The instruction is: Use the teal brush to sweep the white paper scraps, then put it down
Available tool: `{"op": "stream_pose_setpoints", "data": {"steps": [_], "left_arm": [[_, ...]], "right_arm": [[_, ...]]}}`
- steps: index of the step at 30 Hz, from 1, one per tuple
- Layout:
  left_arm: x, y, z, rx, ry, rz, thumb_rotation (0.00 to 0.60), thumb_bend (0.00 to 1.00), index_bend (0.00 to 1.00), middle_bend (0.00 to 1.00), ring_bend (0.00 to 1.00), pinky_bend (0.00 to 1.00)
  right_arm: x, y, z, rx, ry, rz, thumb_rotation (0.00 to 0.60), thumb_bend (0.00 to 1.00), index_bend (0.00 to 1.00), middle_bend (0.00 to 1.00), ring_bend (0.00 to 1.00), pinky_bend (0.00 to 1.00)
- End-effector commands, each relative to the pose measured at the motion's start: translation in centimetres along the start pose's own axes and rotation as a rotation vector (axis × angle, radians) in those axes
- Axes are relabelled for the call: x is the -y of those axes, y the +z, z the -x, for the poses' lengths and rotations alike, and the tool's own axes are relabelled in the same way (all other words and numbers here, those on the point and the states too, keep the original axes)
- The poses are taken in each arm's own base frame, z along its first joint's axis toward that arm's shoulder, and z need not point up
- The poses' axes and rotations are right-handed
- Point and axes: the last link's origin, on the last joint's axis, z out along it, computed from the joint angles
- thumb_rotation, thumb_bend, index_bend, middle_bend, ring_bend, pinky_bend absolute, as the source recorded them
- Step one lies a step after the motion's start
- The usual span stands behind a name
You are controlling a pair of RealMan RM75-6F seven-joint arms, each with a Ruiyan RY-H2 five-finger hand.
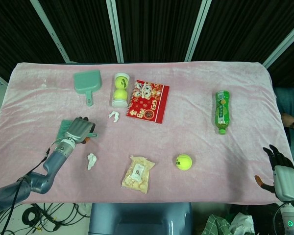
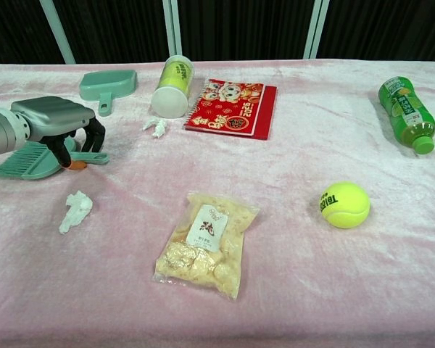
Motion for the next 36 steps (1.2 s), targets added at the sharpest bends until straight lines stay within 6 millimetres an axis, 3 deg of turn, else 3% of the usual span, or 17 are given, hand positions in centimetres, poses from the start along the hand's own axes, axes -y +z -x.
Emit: {"op": "stream_pose_setpoints", "data": {"steps": [1, 7, 16, 21, 28, 36], "left_arm": [[0.2, -0.5, -0.7, -0.009, 0.013, 0.002, 0.600, 0.37, 0.54, 0.55, 0.26, 0.36], [0.5, -2.2, -1.9, -0.015, 0.026, 0.022, 0.600, 0.39, 0.57, 0.58, 0.28, 0.36], [0.9, -7.2, -4.1, -0.025, -0.066, 0.065, 0.600, 0.39, 0.59, 0.60, 0.30, 0.38], [0.7, -9.9, -3.6, 0.011, -0.217, 0.093, 0.600, 0.39, 0.60, 0.60, 0.31, 0.39], [1.1, -12.6, -1.1, -0.026, -0.287, 0.043, 0.600, 0.39, 0.61, 0.60, 0.34, 0.40], [-0.4, -13.4, 0.5, -0.022, -0.280, -0.006, 0.600, 0.39, 0.62, 0.62, 0.34, 0.41]], "right_arm": [[0.0, 0.0, 0.0, 0.000, -0.001, -0.001, 0.600, 0.16, 0.15, 0.06, 0.14, 0.18], [0.0, 0.0, 0.0, 0.001, -0.001, -0.001, 0.600, 0.16, 0.15, 0.06, 0.14, 0.18], [0.1, 0.0, 0.1, 0.004, -0.002, 0.000, 0.600, 0.17, 0.15, 0.06, 0.14, 0.18], [0.1, -0.1, 0.0, 0.001, -0.002, 0.000, 0.600, 0.17, 0.15, 0.06, 0.14, 0.18], [0.1, -0.1, 0.1, 0.003, -0.006, 0.002, 0.600, 0.17, 0.15, 0.06, 0.14, 0.18], [0.1, -0.1, 0.1, 0.004, -0.004, 0.002, 0.600, 0.17, 0.16, 0.06, 0.14, 0.18]]}}
